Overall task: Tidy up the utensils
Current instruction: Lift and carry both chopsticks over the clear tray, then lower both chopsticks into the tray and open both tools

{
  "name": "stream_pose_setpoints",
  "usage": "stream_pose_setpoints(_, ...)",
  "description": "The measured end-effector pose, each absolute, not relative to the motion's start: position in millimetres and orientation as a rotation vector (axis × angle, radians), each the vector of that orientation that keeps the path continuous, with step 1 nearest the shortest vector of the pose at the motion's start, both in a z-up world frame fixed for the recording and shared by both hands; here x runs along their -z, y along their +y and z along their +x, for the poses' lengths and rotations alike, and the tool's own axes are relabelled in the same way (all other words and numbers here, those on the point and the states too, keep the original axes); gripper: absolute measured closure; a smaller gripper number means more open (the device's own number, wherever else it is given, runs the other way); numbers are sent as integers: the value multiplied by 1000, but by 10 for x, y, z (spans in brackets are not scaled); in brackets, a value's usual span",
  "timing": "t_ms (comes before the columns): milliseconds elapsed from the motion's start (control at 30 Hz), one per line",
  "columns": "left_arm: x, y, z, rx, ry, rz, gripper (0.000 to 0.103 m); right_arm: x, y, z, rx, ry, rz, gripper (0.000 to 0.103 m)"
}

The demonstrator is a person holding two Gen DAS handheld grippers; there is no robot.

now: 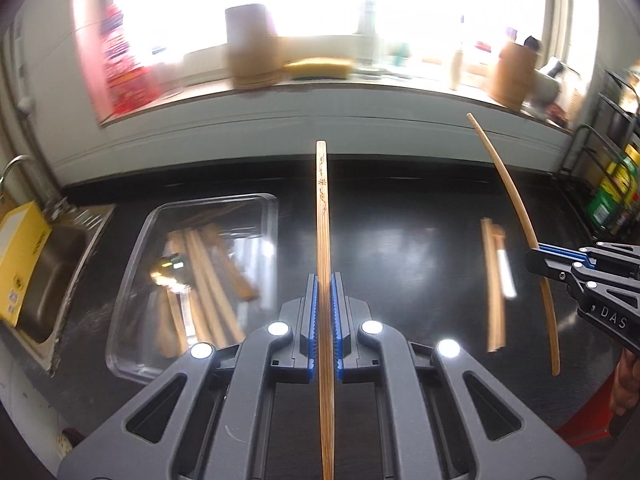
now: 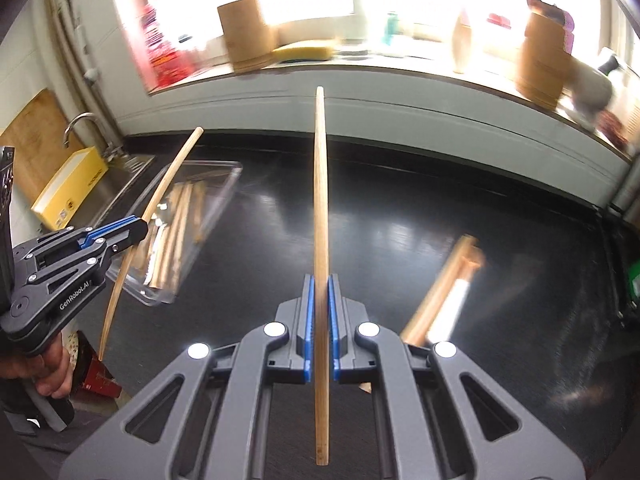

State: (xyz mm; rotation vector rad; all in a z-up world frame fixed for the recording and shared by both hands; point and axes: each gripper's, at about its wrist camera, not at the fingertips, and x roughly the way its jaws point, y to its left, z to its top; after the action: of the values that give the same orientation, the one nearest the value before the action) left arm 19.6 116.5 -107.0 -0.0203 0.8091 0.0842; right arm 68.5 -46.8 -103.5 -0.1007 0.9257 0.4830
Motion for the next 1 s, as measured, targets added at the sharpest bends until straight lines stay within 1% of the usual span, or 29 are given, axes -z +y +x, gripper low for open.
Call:
stream_pose_setpoints(233,1125,1947,10,-226,827,-72,97,1112,359,780,-607,934,-137,96)
stream_pose_setpoints(467,1197,2498,-161,-324,847,-129,97,1153,1060,837,-703,945,-176,96)
stream_pose_setpoints(833,1367,2789,70,-325,887,-182,97,1239,1540,1093,-756,1004,-174,96)
stream_pose_setpoints(1000,1525,2882,310,-313,923,-221,97,1408,1680,1369,-773,1114,-89,96)
